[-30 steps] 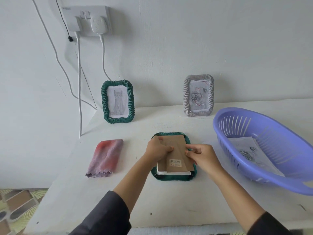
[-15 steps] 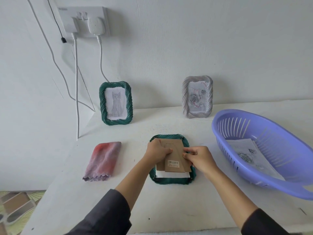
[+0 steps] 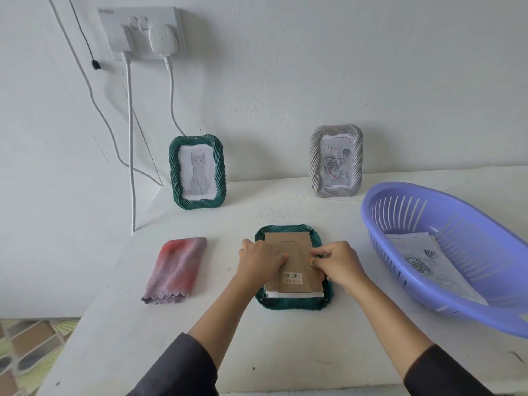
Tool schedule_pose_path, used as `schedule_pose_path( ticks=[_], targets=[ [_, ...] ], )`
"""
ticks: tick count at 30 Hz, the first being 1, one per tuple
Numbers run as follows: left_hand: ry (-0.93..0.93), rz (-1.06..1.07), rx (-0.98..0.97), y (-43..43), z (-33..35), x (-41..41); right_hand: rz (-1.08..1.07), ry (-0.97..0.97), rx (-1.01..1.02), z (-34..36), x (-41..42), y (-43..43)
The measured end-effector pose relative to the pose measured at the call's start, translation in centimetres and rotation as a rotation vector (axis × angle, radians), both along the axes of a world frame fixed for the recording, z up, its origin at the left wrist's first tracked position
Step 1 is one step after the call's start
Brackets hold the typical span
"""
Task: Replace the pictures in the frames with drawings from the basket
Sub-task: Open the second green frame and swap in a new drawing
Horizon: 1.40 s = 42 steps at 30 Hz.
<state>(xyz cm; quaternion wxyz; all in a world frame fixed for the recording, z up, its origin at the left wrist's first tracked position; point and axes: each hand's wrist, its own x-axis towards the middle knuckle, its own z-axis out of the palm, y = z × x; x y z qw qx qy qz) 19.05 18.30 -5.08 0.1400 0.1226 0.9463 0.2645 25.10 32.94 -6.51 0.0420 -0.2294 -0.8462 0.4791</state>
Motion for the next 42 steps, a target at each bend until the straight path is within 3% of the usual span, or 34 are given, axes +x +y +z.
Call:
schedule_pose_path(
  ticks=[18, 24, 34, 42],
  targets=[
    [0.015, 0.059, 0.035, -0.2, -1.4, -0.7, 0.064, -0.200, 0.433, 1.4, -1.0, -1.4],
    [0.003, 0.077, 0.107, -1.6, -1.1, -1.4, -0.003, -0.146, 0.419, 1.5, 0.2, -0.5],
    [-0.104, 0.035, -0.053, -3.5, -1.0, -0.2, 0.061, -0.277, 0.342, 0.3, 2.6, -0.1],
    [-0.139, 0.138, 0.122, -3.6, -0.9, 1.0, 0.052, -0.256, 0.203, 0.2, 3.0, -0.4]
  ],
)
